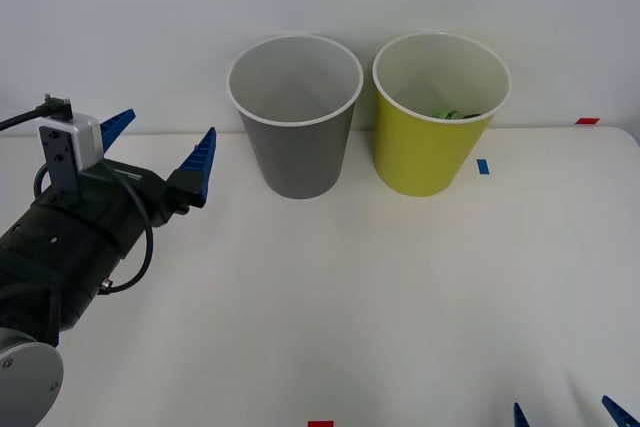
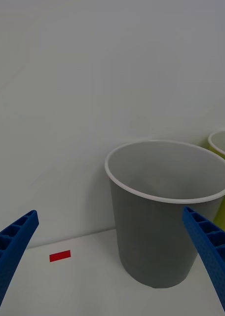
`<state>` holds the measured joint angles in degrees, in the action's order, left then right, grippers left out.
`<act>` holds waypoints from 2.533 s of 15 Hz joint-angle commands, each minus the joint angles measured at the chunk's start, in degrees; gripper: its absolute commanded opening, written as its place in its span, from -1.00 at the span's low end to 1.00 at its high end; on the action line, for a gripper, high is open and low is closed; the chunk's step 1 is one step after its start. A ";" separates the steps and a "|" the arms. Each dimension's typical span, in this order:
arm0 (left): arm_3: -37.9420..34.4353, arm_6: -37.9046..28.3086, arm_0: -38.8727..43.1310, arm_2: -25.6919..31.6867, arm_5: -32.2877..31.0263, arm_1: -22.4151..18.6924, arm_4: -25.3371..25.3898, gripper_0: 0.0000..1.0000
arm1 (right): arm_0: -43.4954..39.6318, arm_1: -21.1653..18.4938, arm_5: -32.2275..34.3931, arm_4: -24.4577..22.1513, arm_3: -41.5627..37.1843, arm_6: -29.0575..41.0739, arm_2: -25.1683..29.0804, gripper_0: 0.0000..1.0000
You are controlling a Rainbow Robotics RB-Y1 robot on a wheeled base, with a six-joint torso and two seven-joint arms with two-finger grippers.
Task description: Put cans in the gray bin and PET bottles in the light green bin.
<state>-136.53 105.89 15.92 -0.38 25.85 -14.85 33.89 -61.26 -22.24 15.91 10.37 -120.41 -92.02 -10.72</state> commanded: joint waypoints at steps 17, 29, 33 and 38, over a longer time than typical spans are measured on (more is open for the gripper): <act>17.17 -6.84 19.15 -6.39 -33.58 -3.87 -15.35 1.00 | 0.00 0.00 0.00 0.00 0.00 0.00 0.00 1.00; 32.11 -14.04 24.95 -12.45 -46.94 -2.02 -29.85 1.00 | 0.00 0.00 0.00 0.00 0.00 0.00 0.00 1.00; 35.28 -13.16 26.88 -8.68 -49.75 4.13 -39.43 1.00 | 0.00 0.00 0.00 0.00 0.00 0.00 0.00 1.00; 35.28 -14.75 30.66 -8.06 -52.48 6.94 -39.96 1.00 | 0.00 0.00 0.00 0.00 0.00 0.00 0.00 1.00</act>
<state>-101.25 91.61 46.00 -8.46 -26.34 -8.18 -6.40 -61.26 -22.24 15.91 10.37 -120.41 -92.02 -10.72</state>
